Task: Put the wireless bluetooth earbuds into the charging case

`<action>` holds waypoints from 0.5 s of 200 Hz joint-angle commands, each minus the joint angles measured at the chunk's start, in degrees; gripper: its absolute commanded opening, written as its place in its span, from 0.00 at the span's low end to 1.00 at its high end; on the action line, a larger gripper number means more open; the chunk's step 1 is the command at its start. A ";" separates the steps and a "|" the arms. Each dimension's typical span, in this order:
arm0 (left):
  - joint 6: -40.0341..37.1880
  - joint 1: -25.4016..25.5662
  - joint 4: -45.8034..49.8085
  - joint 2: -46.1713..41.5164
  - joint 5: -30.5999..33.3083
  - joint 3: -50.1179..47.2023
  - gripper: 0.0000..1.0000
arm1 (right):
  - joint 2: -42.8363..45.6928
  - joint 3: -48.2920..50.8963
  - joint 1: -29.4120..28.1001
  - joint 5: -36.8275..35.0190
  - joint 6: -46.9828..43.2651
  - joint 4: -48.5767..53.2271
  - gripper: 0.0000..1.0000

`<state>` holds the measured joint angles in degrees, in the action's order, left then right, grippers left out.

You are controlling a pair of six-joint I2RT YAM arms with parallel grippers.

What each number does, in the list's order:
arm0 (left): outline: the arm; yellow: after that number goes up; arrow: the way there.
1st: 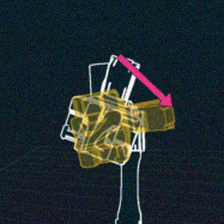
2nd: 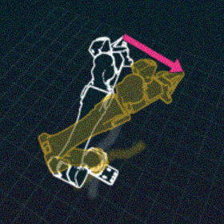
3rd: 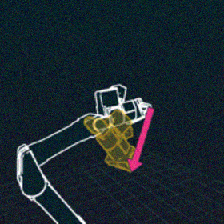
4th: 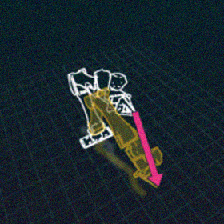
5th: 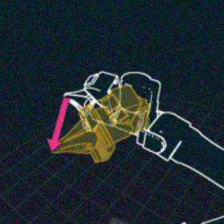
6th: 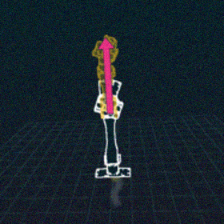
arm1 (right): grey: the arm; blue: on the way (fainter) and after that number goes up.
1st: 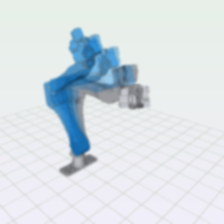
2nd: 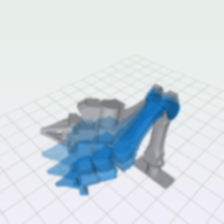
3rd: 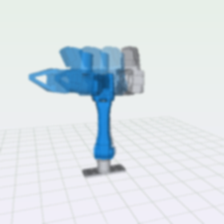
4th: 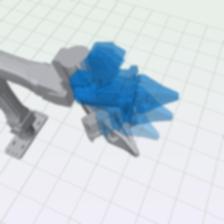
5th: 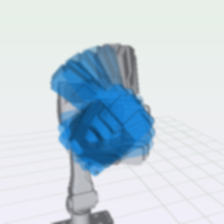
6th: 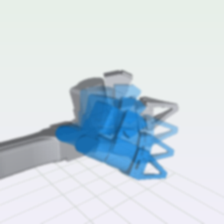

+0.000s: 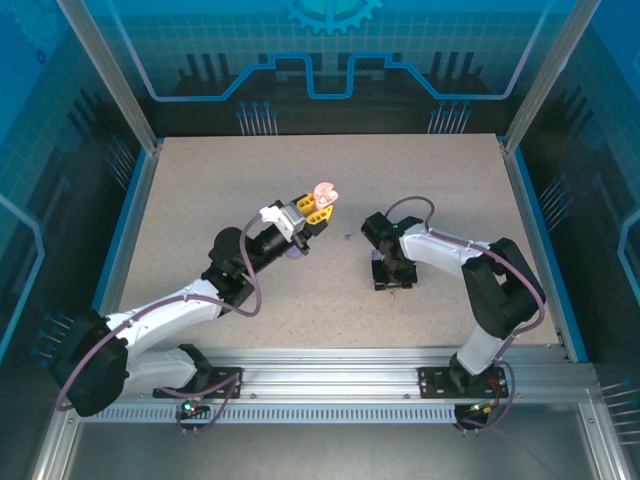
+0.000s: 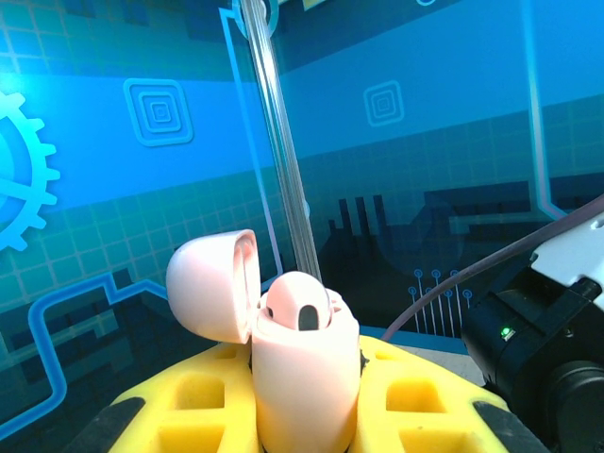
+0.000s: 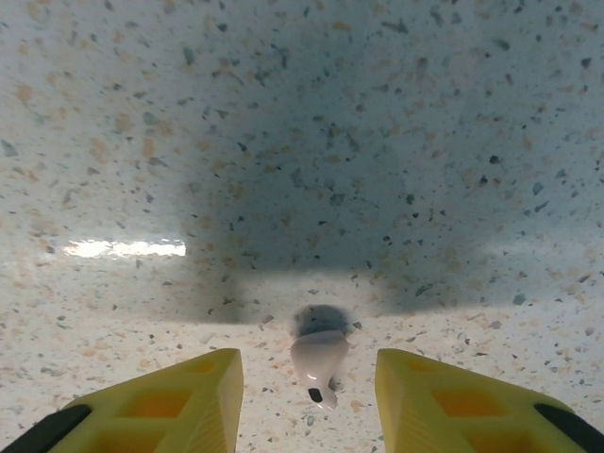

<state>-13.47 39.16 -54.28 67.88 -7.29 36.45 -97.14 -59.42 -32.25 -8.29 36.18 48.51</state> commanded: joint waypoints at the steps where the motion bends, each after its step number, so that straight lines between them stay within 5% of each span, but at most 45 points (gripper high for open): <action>1: 0.64 -0.22 -0.99 -0.20 -0.80 0.03 0.00 | -0.55 1.56 -0.33 -0.73 -0.19 0.78 0.41; 100: 0.82 -0.25 -1.12 0.61 -0.97 0.52 0.00 | -2.96 1.37 0.63 0.31 -1.28 -1.75 0.35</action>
<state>-13.43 39.16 -54.30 68.05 -7.31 36.45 -98.61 -57.43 -32.21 -8.12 35.55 47.11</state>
